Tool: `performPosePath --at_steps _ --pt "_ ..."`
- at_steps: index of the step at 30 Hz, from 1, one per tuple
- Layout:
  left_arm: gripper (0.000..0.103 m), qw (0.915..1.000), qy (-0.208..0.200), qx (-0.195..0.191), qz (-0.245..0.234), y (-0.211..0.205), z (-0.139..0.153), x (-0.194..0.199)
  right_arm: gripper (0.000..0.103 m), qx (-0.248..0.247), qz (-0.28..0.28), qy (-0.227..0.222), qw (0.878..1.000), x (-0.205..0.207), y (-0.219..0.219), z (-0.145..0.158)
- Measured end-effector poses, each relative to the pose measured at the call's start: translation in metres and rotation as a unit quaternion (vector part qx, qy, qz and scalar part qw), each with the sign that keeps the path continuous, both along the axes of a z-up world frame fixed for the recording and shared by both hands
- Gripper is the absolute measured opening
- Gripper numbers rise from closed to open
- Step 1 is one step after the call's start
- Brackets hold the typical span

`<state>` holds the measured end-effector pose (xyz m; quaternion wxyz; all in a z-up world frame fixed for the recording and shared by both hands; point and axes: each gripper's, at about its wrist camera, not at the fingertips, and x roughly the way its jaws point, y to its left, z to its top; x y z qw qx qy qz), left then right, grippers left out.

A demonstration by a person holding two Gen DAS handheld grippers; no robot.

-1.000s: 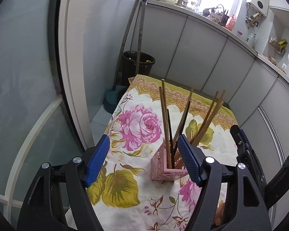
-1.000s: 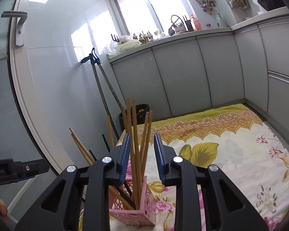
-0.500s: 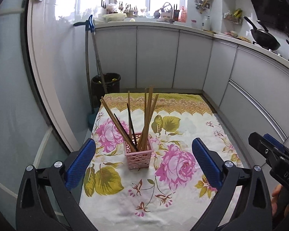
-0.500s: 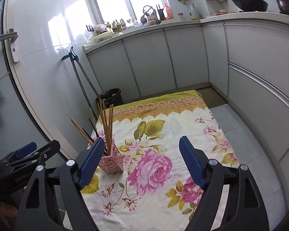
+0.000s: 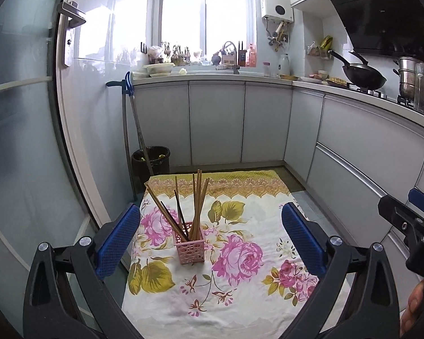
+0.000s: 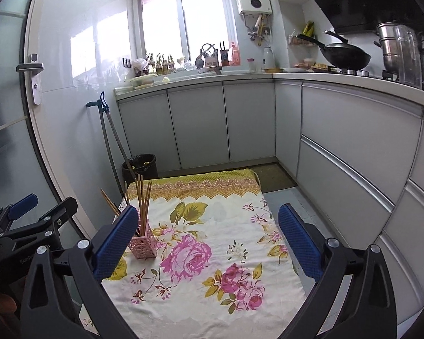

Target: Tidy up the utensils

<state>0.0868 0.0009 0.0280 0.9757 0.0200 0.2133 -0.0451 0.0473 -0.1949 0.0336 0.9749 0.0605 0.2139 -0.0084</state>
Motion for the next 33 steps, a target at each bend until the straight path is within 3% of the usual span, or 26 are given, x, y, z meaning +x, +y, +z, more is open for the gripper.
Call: performPosePath --at_steps 11,33 --pt "0.096 0.9996 -0.005 0.006 -0.027 -0.014 0.002 -0.012 0.097 0.010 -0.008 0.022 1.000 -0.005 -0.005 0.000" --pt "0.096 0.9998 -0.008 0.001 -0.021 -0.010 0.005 -0.018 0.097 0.003 0.001 0.034 0.999 -0.002 0.002 -0.002"
